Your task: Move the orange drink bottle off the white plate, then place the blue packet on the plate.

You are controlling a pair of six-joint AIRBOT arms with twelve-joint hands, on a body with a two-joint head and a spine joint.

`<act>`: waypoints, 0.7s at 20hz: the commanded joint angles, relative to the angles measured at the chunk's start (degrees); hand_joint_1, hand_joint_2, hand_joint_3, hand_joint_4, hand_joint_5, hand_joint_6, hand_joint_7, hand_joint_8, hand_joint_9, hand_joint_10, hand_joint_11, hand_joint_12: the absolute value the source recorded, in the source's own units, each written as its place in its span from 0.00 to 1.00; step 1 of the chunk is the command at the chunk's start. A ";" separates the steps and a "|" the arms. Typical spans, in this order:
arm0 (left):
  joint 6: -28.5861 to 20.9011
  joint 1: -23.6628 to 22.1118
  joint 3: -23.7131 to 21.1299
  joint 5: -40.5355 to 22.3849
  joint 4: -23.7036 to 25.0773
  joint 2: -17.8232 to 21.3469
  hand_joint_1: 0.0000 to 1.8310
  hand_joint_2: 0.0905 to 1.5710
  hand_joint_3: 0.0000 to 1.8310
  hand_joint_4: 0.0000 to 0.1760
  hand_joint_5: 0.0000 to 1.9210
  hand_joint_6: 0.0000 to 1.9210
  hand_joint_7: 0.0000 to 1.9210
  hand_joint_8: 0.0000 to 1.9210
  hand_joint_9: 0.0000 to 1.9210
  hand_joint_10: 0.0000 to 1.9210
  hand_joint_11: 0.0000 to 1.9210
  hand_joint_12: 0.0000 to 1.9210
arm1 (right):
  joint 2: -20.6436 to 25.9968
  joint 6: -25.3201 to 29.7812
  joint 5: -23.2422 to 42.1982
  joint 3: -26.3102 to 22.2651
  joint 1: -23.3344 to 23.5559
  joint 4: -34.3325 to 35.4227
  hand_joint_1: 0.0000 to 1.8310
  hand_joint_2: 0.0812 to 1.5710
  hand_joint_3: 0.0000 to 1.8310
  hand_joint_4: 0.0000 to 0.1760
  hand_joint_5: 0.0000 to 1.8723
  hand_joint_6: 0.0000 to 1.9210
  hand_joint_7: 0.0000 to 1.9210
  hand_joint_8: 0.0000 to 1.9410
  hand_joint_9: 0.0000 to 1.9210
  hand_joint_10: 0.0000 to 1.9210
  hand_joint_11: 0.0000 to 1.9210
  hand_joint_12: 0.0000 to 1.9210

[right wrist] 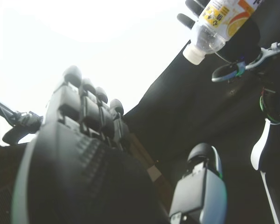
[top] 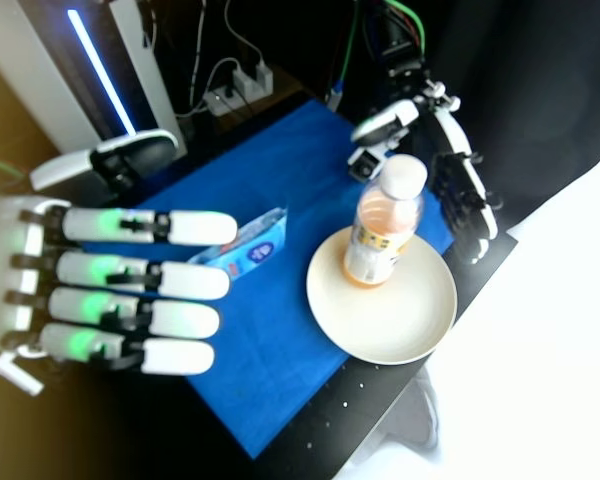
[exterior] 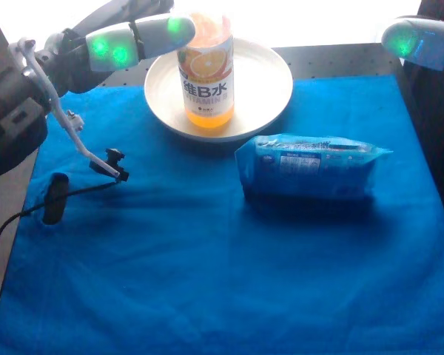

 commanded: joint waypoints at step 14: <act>-3.56 -3.05 4.54 -4.10 2.20 -5.62 0.38 0.45 0.00 0.56 0.00 0.00 0.00 0.00 0.00 0.00 0.02 0.01 | 0.02 0.48 7.90 -0.25 1.13 0.43 0.20 0.49 0.00 0.36 0.05 0.00 0.03 0.00 0.03 0.00 0.00 0.11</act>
